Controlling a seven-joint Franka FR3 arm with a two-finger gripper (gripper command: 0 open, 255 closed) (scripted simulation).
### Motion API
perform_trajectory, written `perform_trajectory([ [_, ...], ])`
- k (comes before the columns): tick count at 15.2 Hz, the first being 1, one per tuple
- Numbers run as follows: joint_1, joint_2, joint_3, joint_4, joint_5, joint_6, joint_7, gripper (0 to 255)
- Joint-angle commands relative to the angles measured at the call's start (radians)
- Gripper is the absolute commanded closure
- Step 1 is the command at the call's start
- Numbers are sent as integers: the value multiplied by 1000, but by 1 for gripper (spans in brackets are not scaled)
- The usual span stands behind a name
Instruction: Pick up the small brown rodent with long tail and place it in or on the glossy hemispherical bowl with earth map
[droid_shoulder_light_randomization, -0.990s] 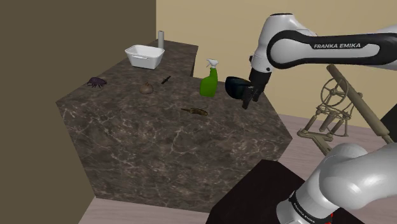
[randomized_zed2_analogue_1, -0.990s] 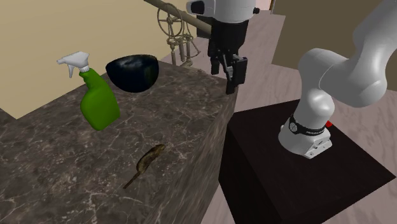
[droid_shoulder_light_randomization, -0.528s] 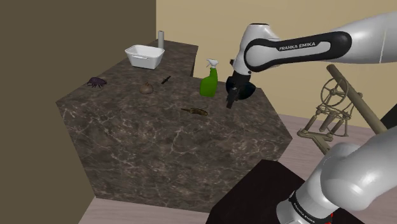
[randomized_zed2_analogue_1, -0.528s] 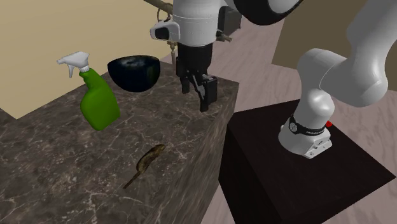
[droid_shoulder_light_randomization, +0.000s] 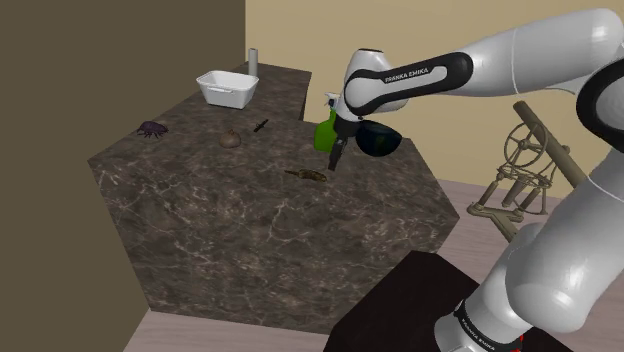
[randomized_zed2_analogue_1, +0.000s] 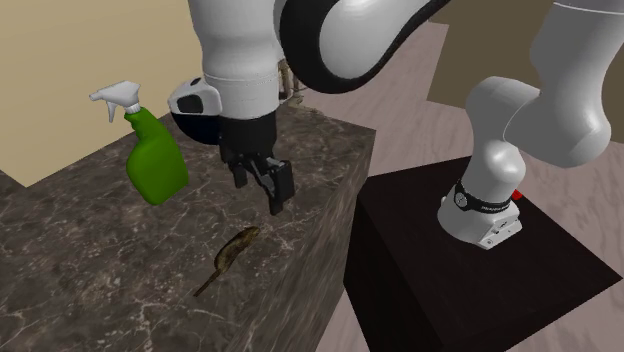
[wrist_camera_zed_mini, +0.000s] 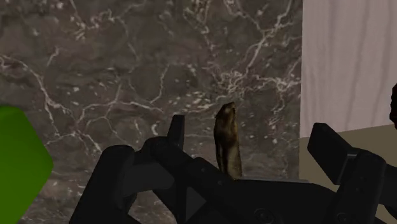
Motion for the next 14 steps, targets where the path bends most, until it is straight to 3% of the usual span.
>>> perform_trajectory([
  [1, 9, 73, 6, 61, 32, 14, -69, 0],
  [6, 15, 245, 38, 224, 98, 26, -221, 0],
  [14, 17, 297, 46, 190, 112, 112, -231, 0],
])
